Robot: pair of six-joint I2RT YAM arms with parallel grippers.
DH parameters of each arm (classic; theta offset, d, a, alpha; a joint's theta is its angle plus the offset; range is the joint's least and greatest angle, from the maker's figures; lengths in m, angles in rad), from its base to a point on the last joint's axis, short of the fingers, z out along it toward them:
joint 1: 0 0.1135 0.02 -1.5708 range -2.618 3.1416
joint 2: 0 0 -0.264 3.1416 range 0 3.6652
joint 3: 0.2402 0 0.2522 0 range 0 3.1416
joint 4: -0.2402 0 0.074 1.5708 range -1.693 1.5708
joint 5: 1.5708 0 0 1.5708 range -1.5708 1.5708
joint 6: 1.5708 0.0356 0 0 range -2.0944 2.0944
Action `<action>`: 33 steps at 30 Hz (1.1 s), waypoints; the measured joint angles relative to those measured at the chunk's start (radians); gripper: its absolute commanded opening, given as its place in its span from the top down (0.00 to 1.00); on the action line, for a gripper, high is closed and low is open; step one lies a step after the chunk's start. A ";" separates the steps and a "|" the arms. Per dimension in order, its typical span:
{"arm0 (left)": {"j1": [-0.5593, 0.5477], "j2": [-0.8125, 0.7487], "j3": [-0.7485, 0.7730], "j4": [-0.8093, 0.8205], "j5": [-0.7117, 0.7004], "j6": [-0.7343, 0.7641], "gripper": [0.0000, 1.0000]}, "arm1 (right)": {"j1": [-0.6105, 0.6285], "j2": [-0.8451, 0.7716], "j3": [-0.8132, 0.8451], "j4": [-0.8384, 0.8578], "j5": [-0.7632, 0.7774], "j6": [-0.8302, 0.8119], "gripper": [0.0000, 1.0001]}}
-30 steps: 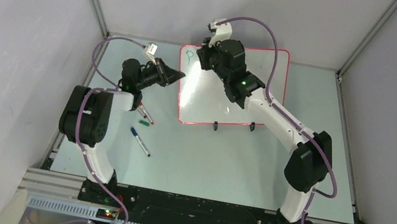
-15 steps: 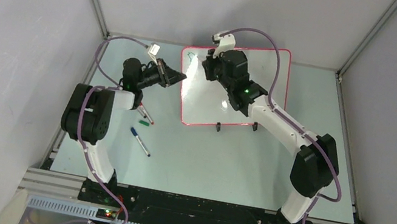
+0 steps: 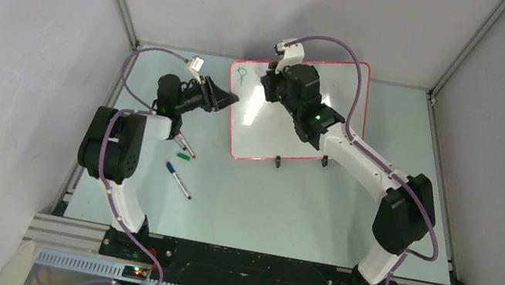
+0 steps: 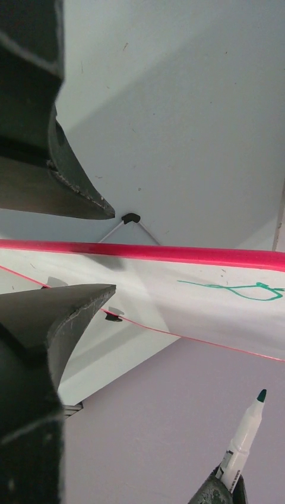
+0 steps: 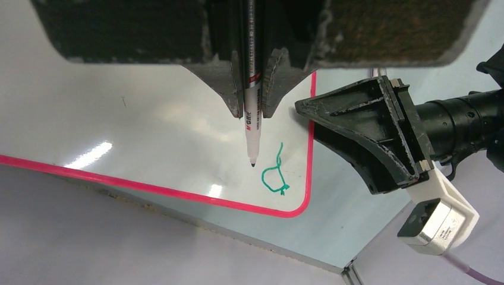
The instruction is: Write a sentence on the whiteboard
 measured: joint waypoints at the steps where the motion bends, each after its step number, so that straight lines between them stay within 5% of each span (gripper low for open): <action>1: 0.000 0.000 0.000 0.001 -0.001 0.000 0.50 | -0.002 0.000 0.000 -0.001 0.000 0.000 1.00; 20: 0.000 0.000 0.000 0.006 -0.008 0.000 0.53 | -0.012 0.000 0.021 -0.029 -0.006 0.040 1.00; 24: 0.000 0.000 0.000 0.006 -0.008 0.000 0.61 | -0.012 0.005 0.037 -0.036 -0.007 0.045 1.00; 28: 0.000 0.000 0.000 0.006 -0.008 -0.003 0.83 | -0.007 0.035 0.105 -0.072 -0.005 0.045 1.00; 33: -0.001 0.000 0.000 0.010 0.001 -0.005 0.98 | 0.013 0.076 0.168 -0.117 0.013 0.039 1.00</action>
